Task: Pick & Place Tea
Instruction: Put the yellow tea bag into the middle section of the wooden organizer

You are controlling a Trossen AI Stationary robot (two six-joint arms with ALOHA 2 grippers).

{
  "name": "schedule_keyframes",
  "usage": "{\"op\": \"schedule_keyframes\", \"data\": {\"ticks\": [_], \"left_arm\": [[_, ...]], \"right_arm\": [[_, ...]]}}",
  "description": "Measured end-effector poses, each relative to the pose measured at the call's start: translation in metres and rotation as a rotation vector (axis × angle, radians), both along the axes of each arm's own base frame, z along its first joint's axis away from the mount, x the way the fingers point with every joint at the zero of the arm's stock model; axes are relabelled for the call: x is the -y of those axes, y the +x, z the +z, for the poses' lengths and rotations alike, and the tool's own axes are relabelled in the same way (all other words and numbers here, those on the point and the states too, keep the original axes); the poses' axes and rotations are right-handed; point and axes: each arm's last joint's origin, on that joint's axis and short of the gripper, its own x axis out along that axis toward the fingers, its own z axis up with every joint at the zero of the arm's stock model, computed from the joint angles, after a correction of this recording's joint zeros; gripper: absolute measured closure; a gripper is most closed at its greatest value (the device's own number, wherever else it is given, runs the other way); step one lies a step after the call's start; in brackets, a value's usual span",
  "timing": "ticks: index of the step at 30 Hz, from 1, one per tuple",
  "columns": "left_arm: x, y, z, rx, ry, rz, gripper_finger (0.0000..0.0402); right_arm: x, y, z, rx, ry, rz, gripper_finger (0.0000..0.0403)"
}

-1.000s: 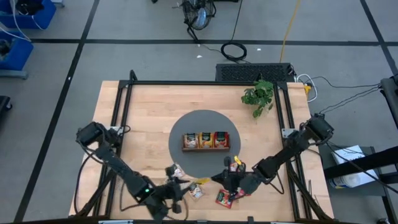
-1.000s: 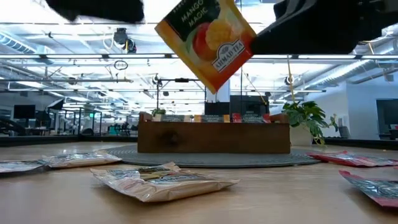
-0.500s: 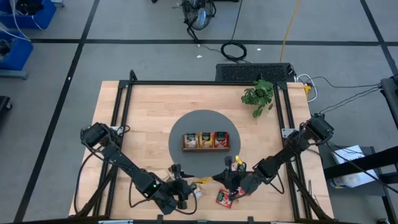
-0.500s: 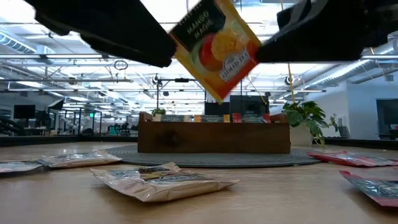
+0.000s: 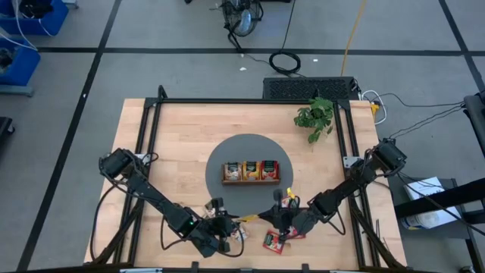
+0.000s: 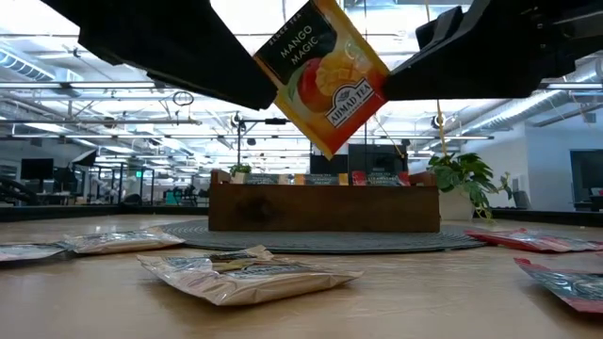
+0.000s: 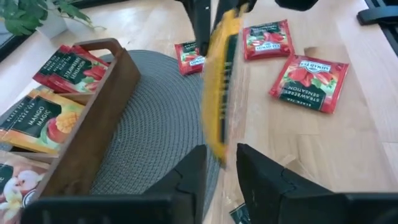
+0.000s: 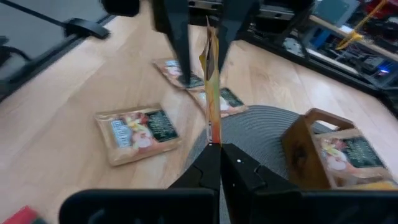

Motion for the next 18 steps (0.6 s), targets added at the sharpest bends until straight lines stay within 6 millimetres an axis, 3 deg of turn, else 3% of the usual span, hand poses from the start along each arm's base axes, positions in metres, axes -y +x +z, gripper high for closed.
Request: {"op": "schedule_keyframes", "data": {"ticks": [15, 18], "left_arm": [[0.0007, 0.0028, 0.0028, 0.025, 0.007, -0.018, 0.0312], [0.0010, 0.0027, 0.0027, 0.020, 0.010, -0.029, 0.0329]], "right_arm": [[0.0009, 0.0025, -0.0075, -0.018, 0.028, -0.007, 0.0403], [0.0027, 0.0057, -0.0090, -0.004, 0.029, -0.012, 0.0403]]}}
